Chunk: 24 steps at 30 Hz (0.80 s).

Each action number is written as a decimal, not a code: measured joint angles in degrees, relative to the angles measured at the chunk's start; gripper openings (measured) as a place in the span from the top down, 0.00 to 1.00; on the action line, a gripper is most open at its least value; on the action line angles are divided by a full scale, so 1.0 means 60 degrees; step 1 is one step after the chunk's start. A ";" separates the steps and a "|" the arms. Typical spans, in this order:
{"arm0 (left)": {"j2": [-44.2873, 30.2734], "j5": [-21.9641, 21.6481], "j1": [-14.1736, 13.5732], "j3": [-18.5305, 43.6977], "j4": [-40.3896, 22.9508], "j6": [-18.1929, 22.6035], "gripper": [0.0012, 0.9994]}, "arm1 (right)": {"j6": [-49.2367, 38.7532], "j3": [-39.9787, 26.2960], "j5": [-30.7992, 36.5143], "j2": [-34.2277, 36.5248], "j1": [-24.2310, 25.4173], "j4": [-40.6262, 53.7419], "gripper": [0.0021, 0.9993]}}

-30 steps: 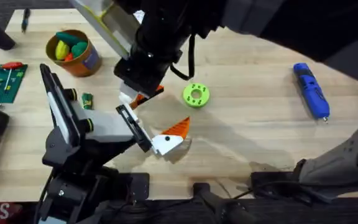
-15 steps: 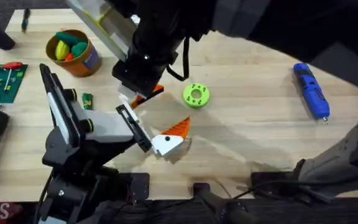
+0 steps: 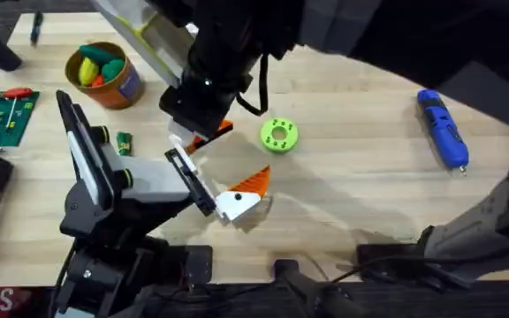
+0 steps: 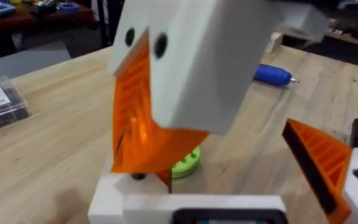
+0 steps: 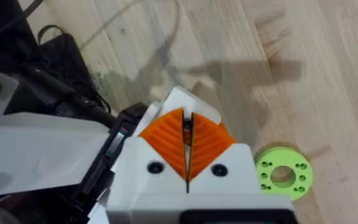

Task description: Pick up the gripper from the table and insert it into the empty holder that is missing its gripper. Then pick up a screw, insert it into the mounting hole, and use the screwdriver to tighten it. Finally, clean up the table by picking up the vegetable and placing it into the bucket.

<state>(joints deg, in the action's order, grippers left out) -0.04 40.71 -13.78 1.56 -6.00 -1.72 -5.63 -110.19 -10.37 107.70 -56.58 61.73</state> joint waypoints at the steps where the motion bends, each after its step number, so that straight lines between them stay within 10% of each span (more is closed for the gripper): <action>1: -0.0001 0.0000 0.0000 0.0000 0.0000 0.0000 0.01 | 0.0000 0.0000 0.0000 0.0000 0.0000 0.0000 1.00; 15: -0.0002 -0.0006 0.0000 0.0000 -0.0001 -0.0006 0.01 | -0.0039 0.0000 0.0265 -0.0016 0.0282 -0.0022 0.03; 24: -0.0002 0.0000 0.0000 0.0000 0.0000 0.0000 0.01 | -0.0033 0.0000 0.0138 -0.0410 0.0703 0.0010 0.01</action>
<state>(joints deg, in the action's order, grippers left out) -0.05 40.71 -13.78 1.56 -6.00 -1.72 -5.82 -110.19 -9.54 105.24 -52.36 61.79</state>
